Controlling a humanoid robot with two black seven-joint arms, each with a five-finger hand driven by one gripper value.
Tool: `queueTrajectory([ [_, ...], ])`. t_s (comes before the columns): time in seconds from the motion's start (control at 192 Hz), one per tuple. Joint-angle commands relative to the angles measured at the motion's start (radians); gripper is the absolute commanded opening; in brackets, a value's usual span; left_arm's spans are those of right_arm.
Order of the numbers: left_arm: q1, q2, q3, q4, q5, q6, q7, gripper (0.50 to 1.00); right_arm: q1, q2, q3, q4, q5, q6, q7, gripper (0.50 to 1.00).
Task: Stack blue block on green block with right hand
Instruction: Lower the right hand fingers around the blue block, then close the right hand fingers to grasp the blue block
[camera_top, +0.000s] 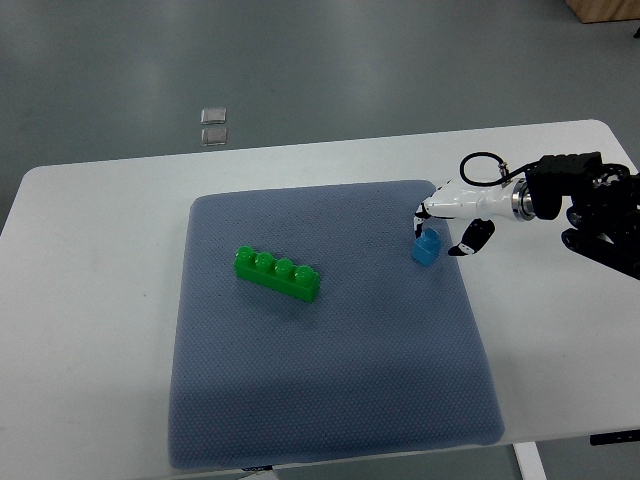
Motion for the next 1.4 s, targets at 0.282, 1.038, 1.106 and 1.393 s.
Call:
queueTrajectory([
  [0.282,0.0,0.0,0.0,-0.001,0.0,0.0,0.0,1.0,-0.001,0.01,0.001,0.002,0.0,0.001,-0.001,0.766],
  [1.038,0.0,0.0,0.0,0.0,0.0,0.0,0.0,1.0,0.001,0.012,0.001,0.015,0.005,0.016,-0.004,0.723],
  [1.106,0.0,0.0,0.0,0.0,0.0,0.0,0.0,1.0,0.005,0.017,0.001,0.015,0.005,0.016,-0.004,0.705],
  [1.393,0.0,0.0,0.0,0.0,0.0,0.0,0.0,1.0,0.008,0.017,0.001,0.015,0.008,0.018,-0.002,0.678],
])
